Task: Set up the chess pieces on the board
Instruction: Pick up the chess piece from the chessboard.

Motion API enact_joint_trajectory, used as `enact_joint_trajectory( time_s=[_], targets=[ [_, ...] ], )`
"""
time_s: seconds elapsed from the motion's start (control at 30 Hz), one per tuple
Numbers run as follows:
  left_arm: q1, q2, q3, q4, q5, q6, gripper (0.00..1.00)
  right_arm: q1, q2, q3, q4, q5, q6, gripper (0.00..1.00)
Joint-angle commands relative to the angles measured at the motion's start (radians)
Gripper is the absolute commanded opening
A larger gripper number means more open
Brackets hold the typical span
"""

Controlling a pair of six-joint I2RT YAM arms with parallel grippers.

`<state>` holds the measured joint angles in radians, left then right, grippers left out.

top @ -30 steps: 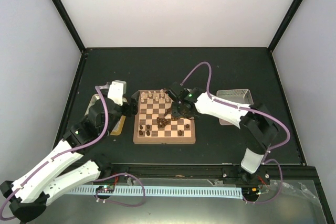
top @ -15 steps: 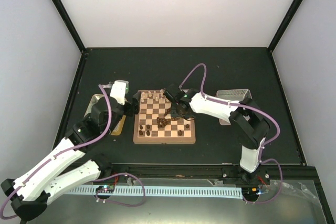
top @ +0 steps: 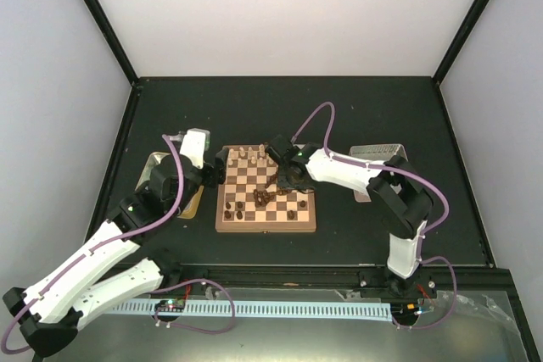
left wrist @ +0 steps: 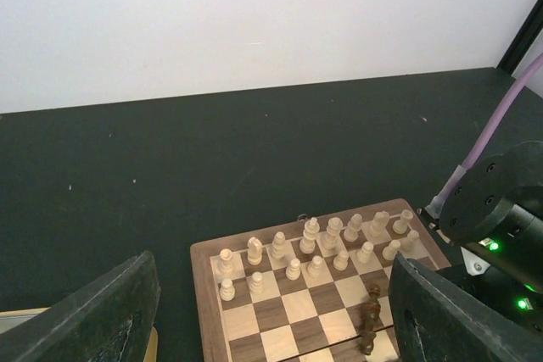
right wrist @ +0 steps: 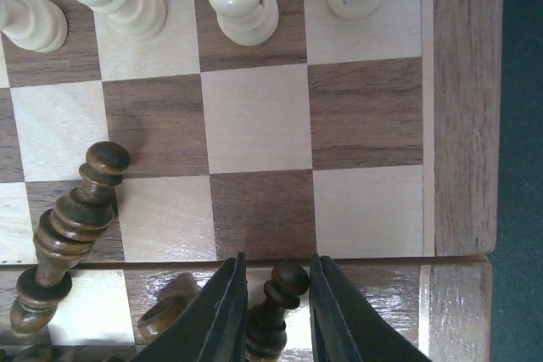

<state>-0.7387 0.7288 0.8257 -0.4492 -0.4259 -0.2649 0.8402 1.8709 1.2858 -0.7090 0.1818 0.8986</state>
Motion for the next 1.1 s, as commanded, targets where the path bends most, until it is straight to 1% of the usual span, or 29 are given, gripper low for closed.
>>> enact_joint_trajectory(
  time_s=[0.0, 0.13, 0.2, 0.3, 0.4, 0.53, 0.7, 0.87, 0.93, 1.07],
  targets=[
    [0.009, 0.000, 0.017, -0.008, 0.012, -0.009, 0.76, -0.001, 0.018, -0.006, 0.014, 0.001, 0.020, 0.22],
    [0.012, 0.000, 0.018, -0.008, 0.013, -0.010, 0.76, -0.002, 0.022, -0.012, 0.010, -0.018, 0.023, 0.27],
    [0.013, -0.002, 0.017, -0.008, 0.016, -0.011, 0.76, -0.001, 0.021, -0.017, 0.009, -0.018, 0.025, 0.27],
    [0.013, -0.003, 0.015, -0.009, 0.016, -0.013, 0.76, -0.002, 0.019, -0.022, 0.007, -0.015, 0.024, 0.23],
    [0.014, -0.003, 0.016, -0.009, 0.017, -0.013, 0.76, -0.003, 0.017, -0.027, 0.008, -0.010, 0.024, 0.14],
    [0.014, -0.003, 0.012, -0.008, 0.022, -0.015, 0.76, -0.001, -0.002, -0.035, 0.018, 0.016, 0.028, 0.10],
    [0.014, -0.006, 0.001, 0.014, 0.045, -0.027, 0.79, -0.003, -0.087, -0.084, 0.117, 0.043, 0.036, 0.10],
    [0.016, -0.008, -0.021, 0.047, 0.099, -0.049, 0.81, -0.002, -0.205, -0.135, 0.202, 0.058, 0.036, 0.10],
    [0.016, -0.004, -0.033, 0.069, 0.126, -0.075, 0.81, -0.003, -0.243, -0.150, 0.223, 0.056, 0.033, 0.10],
    [0.019, 0.007, -0.080, 0.145, 0.229, -0.163, 0.81, -0.002, -0.320, -0.192, 0.288, 0.024, 0.028, 0.10]
  ],
)
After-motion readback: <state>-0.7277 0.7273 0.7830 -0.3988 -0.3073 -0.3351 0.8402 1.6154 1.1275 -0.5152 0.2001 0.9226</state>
